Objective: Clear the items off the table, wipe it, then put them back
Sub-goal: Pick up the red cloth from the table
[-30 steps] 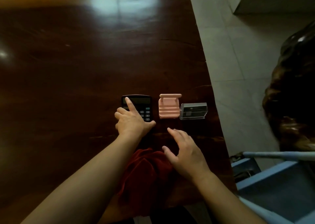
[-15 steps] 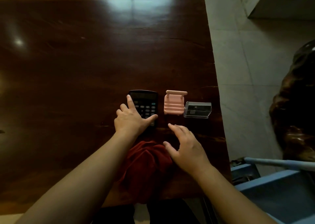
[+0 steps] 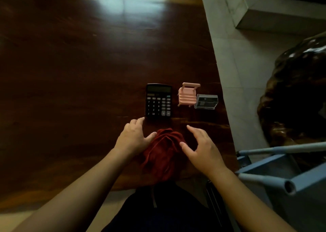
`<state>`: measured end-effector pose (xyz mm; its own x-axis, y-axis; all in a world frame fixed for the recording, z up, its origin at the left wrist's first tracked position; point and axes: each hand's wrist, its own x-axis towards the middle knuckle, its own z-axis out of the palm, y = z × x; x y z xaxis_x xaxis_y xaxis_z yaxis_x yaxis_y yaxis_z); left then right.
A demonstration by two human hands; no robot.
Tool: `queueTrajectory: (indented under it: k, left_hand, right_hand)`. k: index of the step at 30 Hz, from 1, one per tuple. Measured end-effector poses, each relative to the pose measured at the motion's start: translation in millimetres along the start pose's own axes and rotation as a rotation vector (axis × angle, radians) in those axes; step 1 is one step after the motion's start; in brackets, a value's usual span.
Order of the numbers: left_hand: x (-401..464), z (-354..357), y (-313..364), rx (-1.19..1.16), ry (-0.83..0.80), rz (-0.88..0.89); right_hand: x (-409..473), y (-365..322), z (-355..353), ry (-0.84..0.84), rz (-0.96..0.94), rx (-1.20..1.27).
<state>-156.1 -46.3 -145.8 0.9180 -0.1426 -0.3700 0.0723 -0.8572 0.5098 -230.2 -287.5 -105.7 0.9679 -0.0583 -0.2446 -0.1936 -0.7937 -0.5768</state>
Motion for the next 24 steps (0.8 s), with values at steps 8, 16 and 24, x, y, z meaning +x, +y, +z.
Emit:
queueTrajectory:
  k: [8,16,24]
  left_hand:
    - [-22,11,-9,-0.106,-0.105,-0.053]
    - [-14,35,2,-0.124,-0.173,-0.108]
    - [-1,57,26,0.015,-0.192,-0.209]
  right_hand:
    - [-25,-1,19,-0.017,0.278,0.115]
    - [1,12,49,-0.075,0.473,0.213]
    - [22,19,69,-0.074,0.528,0.153]
